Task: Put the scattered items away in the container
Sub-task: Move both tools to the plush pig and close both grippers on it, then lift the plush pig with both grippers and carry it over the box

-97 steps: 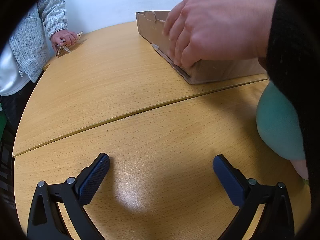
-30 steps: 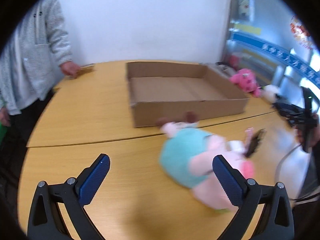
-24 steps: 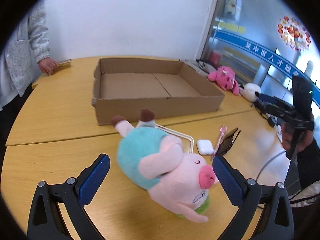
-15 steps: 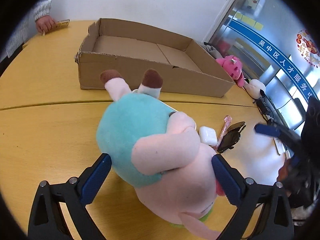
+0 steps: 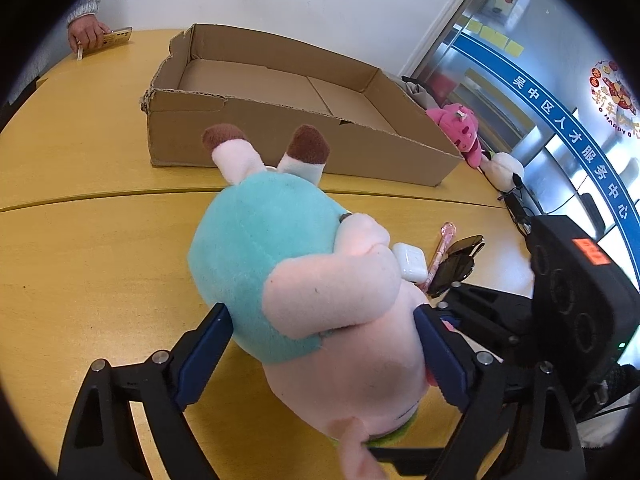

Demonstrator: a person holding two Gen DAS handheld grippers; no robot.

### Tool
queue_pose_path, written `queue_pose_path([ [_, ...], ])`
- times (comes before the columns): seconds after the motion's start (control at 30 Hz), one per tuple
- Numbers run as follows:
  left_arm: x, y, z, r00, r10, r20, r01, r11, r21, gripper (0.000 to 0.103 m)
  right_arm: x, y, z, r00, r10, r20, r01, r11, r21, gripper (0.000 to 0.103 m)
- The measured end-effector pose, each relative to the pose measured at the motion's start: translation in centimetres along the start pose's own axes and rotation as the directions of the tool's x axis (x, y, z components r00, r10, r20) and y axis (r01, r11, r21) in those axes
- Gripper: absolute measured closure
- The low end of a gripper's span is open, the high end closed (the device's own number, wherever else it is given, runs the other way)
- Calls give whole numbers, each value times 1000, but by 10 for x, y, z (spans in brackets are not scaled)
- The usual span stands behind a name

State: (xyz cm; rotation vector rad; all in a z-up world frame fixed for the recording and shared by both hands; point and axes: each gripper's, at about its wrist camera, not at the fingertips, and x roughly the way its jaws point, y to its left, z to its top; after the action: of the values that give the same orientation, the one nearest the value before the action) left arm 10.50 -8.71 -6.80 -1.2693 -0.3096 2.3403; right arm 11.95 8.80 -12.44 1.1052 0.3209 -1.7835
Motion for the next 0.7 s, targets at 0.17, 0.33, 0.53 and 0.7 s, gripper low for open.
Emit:
queue_pose_path([
  [0.17, -1, -8, 1, 1000, 3, -1, -3, 1000, 21, 23, 9, -6, -3, 1000, 29, -11, -28, 999, 32, 16],
  [0.33, -5, -28, 4, 1000, 29, 5, -30, 997, 73, 35, -9, -5, -11, 999, 53, 11, -54, 997, 50, 26],
  [0.53, -24, -50, 15, 998, 42, 53, -48, 991, 125, 39, -38, -3, -14, 996, 32, 80, -35, 999, 33, 29],
  [0.7, -46, -72, 36, 992, 48, 118, -70, 979, 192, 39, -69, -1, -1, 985, -9, 174, 8, 1000, 5, 29],
])
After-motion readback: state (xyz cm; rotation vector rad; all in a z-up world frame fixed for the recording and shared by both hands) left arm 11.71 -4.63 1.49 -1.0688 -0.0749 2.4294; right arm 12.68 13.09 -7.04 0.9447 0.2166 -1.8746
